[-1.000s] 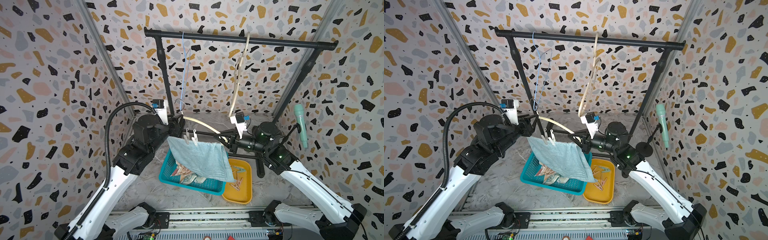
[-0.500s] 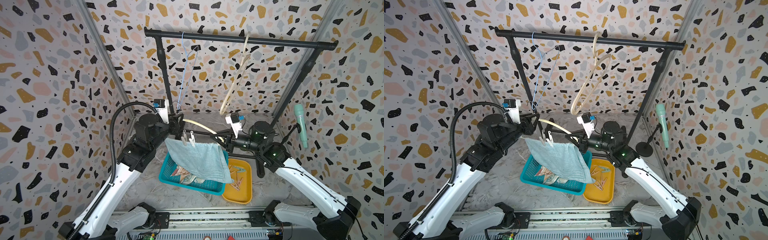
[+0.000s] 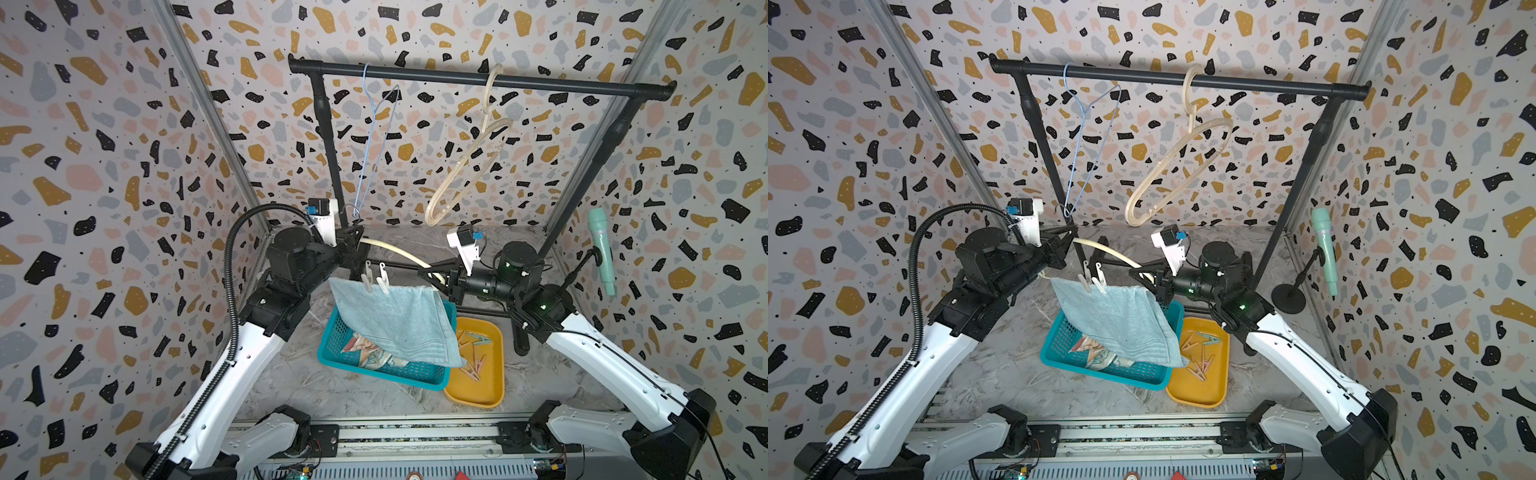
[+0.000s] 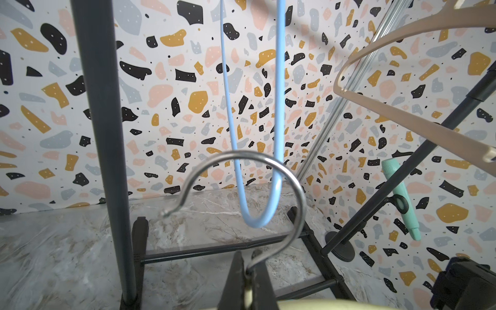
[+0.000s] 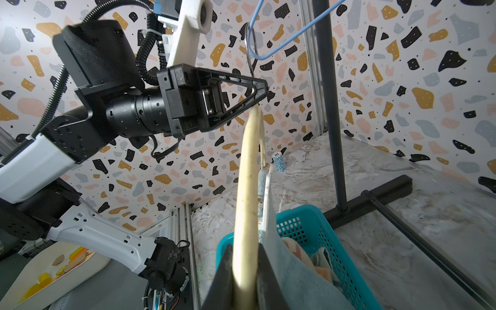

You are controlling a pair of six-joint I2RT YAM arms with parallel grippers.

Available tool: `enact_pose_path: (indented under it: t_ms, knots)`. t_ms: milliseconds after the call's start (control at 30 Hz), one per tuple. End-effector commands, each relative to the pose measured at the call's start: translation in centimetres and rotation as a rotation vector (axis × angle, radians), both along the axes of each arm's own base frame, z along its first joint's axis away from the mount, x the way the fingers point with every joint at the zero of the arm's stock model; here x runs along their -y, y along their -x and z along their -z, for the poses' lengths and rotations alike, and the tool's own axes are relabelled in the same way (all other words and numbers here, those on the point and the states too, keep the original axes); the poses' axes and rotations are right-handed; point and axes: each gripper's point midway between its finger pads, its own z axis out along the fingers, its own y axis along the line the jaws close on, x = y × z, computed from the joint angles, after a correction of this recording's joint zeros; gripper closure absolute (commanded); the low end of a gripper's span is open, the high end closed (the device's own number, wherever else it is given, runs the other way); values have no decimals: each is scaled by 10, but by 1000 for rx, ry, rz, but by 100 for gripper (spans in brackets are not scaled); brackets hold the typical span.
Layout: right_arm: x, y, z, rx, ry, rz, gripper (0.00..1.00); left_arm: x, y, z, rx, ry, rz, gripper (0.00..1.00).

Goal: Remove the clothespins securing towels to the hanger
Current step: Pick up the hanger from the clothesline.

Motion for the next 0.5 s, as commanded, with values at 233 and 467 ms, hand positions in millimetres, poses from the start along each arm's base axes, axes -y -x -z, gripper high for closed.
enact_pose_path:
  t_ms: [233, 467]
  knots:
    - [5, 3, -25, 98, -59, 29, 75, -17, -11, -1, 24, -2, -99, 100]
    - [23, 3, -21, 106, -31, 121, 58, -25, -14, -2, 29, -29, -150, 100]
